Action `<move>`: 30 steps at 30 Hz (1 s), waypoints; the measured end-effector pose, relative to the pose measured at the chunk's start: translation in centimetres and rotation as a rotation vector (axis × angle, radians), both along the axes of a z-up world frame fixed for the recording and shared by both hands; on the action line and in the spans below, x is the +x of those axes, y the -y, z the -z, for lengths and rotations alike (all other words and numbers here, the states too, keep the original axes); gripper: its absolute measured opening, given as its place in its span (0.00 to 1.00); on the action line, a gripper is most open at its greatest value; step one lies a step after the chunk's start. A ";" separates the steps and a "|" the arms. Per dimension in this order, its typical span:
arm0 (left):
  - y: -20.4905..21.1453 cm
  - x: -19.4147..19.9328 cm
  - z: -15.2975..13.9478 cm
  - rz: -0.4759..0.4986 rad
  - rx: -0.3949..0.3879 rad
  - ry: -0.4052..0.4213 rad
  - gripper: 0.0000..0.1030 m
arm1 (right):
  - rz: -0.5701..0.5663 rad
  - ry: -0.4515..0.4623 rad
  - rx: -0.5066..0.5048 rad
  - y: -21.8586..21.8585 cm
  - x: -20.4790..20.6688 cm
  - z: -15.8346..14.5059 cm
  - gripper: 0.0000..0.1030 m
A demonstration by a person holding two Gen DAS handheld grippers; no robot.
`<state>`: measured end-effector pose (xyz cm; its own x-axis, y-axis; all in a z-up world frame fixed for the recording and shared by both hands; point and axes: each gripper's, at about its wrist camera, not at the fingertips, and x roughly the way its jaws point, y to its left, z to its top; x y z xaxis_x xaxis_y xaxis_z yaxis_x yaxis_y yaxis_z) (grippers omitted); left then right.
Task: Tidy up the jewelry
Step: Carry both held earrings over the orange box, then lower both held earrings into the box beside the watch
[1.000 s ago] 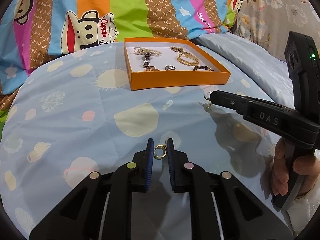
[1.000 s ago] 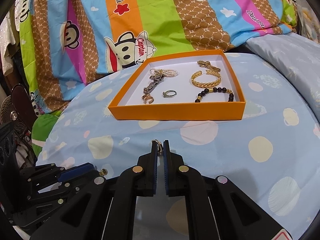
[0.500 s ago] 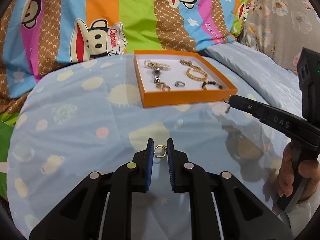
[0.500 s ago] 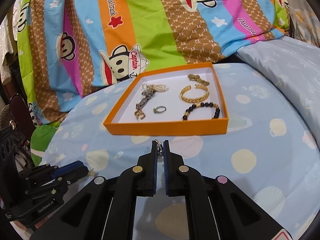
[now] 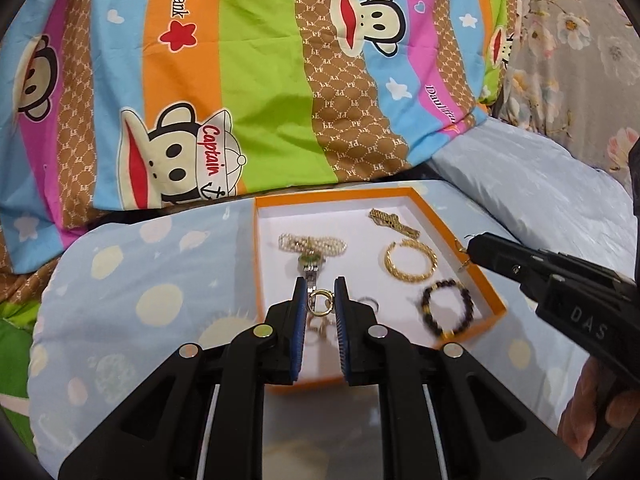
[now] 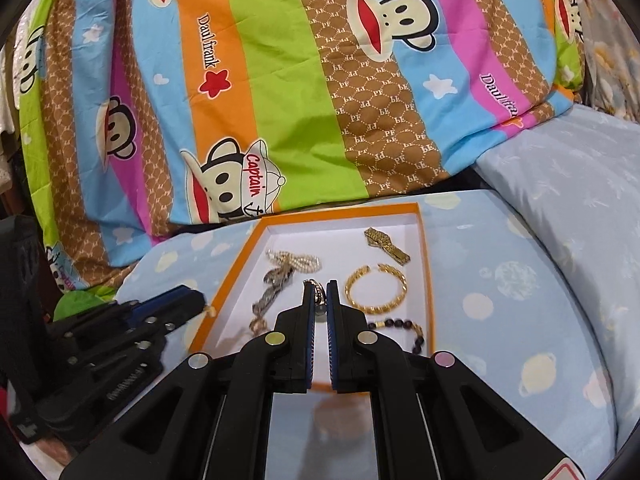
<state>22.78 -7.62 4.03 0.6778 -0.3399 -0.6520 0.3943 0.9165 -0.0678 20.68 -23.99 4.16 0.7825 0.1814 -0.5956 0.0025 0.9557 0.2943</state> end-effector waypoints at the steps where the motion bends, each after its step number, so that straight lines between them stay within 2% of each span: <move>1: 0.4 0.7 0.6 -0.009 -0.007 -0.008 0.13 | 0.004 -0.004 0.009 0.0 0.7 0.4 0.05; 7: 1.0 2.5 3.5 -0.041 -0.017 -0.052 0.12 | 0.011 -0.036 0.038 0.2 2.1 3.0 0.05; 11: 0.2 2.9 3.5 -0.056 -0.041 -0.050 0.12 | 0.014 -0.035 0.041 0.4 2.3 3.2 0.05; 30: 0.5 3.2 4.2 -0.059 0.001 -0.048 0.12 | 0.000 -0.035 0.003 -0.4 2.5 3.6 0.05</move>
